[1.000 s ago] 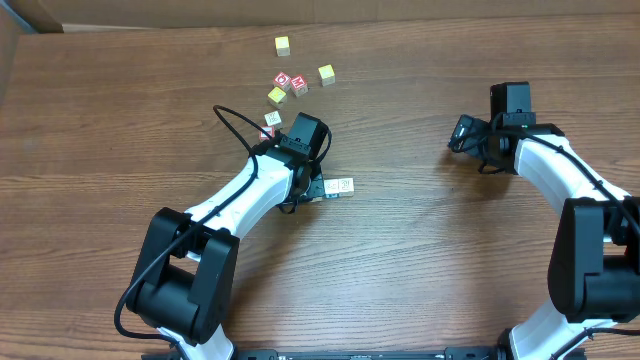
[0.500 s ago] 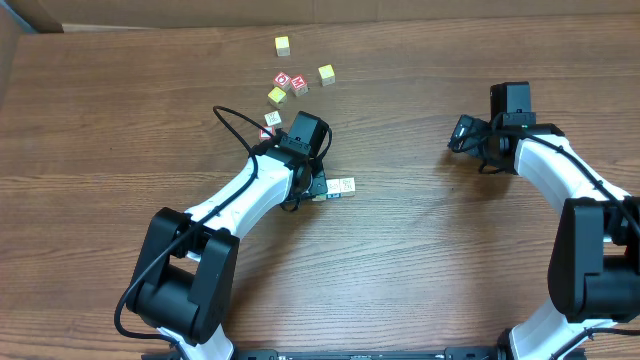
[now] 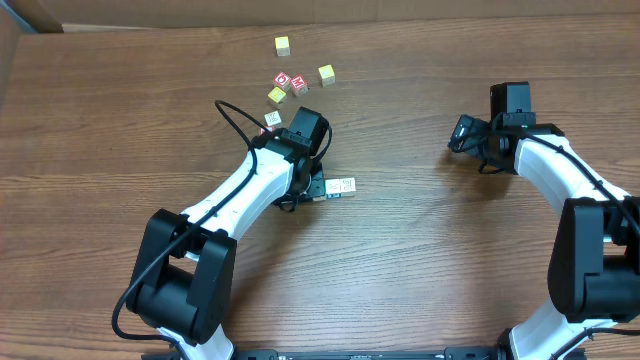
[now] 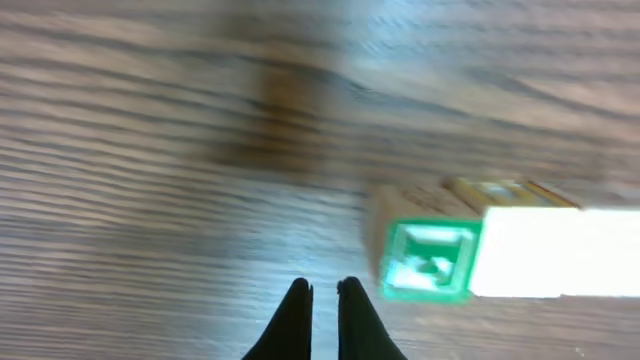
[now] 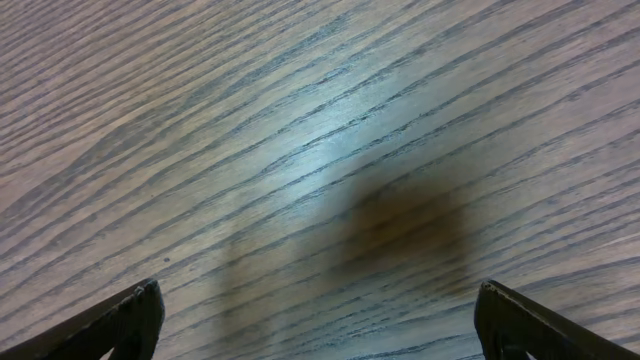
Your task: Flip 5 blocks
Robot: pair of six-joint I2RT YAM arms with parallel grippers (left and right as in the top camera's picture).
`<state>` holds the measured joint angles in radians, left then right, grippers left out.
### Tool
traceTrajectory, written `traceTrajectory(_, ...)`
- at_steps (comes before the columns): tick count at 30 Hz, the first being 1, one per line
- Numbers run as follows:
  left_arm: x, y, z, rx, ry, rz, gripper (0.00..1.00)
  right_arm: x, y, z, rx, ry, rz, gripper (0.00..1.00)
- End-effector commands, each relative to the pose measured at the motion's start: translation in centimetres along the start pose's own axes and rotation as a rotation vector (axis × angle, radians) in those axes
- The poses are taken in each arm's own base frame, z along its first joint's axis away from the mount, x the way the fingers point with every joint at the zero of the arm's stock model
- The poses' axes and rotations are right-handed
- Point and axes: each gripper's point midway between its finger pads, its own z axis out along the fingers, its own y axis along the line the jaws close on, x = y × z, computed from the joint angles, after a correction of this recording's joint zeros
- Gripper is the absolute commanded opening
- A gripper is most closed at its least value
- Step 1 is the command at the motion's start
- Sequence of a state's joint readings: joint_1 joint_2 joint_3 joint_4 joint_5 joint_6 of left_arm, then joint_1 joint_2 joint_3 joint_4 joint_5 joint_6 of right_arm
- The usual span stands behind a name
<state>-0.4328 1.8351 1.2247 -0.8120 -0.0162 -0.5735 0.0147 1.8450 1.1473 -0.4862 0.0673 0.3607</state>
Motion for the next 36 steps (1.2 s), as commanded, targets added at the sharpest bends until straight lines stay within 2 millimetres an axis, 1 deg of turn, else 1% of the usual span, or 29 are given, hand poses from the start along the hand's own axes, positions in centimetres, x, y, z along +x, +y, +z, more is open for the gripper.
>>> traceTrajectory(1, 1.4, -1.5, 0.5, 0.069, 0.059, 0.03, 0.04, -0.9, 0.0, -0.2, 0.002, -0.023, -0.005, 1.0)
traceTrajectory(5, 2.4, -1.4, 1.2, 0.065, 0.08, 0.03, 0.04, -0.9, 0.0, -0.2, 0.002, -0.023, -0.005, 1.0)
traceTrajectory(10, 2.2, -1.5, 1.2, 0.071, 0.07, 0.032, 0.03, -0.9, 0.0, -0.2, 0.002, -0.023, -0.005, 1.0)
traceTrajectory(13, 2.3, -1.6, 1.4, 0.065, 0.074, 0.037, 0.04, -0.9, 0.0, -0.2, 0.002, -0.023, -0.005, 1.0)
traceTrajectory(20, 2.7, -2.0, 3.0, 0.056, 0.097, 0.048, 0.04, -0.9, 0.0, -0.2, 0.002, -0.023, -0.005, 1.0)
traceTrajectory(30, 1.7, -2.4, 3.0, 0.075, 0.055, 0.048, 0.04, -0.9, 0.0, -0.2, 0.002, -0.023, -0.005, 1.0)
traceTrajectory(33, 1.7, -2.4, 3.0, 0.077, 0.058, 0.048, 0.04, -0.9, 0.0, -0.2, 0.002, -0.023, -0.005, 1.0)
traceTrajectory(36, 2.3, -2.5, 2.9, 0.084, 0.085, 0.051, 0.04, -0.9, 0.0, -0.2, 0.002, -0.023, -0.005, 1.0)
